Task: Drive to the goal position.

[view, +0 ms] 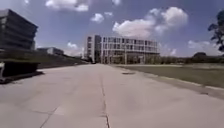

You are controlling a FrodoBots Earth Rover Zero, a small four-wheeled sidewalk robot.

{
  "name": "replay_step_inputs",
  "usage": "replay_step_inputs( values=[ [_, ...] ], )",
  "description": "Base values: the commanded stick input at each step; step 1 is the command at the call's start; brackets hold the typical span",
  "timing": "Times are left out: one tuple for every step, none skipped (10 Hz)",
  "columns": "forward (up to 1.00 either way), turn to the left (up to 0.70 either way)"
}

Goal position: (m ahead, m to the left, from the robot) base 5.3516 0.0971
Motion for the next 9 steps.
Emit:
replay_step_inputs(
  values=[
    [0.7,0.15],
    [0.7,0.0],
    [0.7,0.0],
    [0.7,0.0],
    [0.7,0.0],
    [0.7,0.0],
    [0.7,0.0],
    [0.7,0.0],
    [0.7,0.0]
  ],
)
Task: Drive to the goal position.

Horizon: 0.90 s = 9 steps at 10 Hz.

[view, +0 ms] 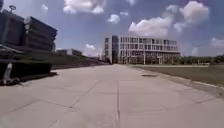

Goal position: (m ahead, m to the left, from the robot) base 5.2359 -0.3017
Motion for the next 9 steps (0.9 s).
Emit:
replay_step_inputs(
  values=[
    [0.7,-0.04],
    [0.7,-0.18],
    [0.7,-0.26],
    [0.7,-0.26],
    [0.7,-0.11],
    [0.7,0.0],
    [0.7,0.01],
    [0.7,0.02],
    [0.7,0.01]
  ],
)
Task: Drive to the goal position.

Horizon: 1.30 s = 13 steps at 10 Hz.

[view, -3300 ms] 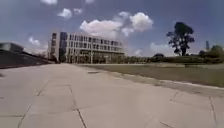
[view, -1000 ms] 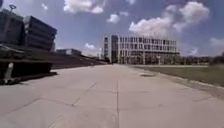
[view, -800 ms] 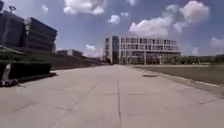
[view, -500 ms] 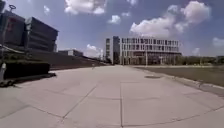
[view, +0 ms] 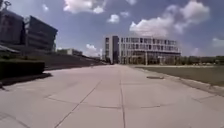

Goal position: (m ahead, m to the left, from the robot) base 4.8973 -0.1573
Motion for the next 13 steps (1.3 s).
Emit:
replay_step_inputs(
  values=[
    [0.7,0.0],
    [0.7,-0.01],
    [0.7,-0.24],
    [0.7,-0.3],
    [0.7,-0.28],
    [0.7,-0.16],
    [0.7,-0.04],
    [0.7,0.0],
    [0.7,0.0],
    [0.7,0.0],
    [0.7,0.0],
    [0.7,0.0],
    [0.7,-0.04]
  ],
)
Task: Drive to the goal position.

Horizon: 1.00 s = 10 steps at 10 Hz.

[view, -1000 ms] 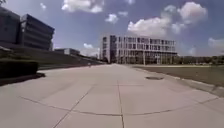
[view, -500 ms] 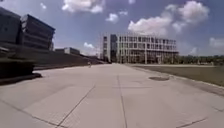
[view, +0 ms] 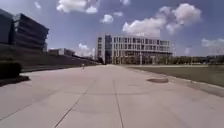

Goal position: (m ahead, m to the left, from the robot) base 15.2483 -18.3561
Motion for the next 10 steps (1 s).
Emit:
replay_step_inputs(
  values=[
    [0.7,-0.32],
    [0.7,-0.32],
    [0.7,-0.33],
    [0.7,-0.25],
    [0.7,-0.06],
    [0.7,0.0],
    [0.7,0.0],
    [0.7,0.0],
    [0.7,0.0],
    [0.7,0.0]
  ],
)
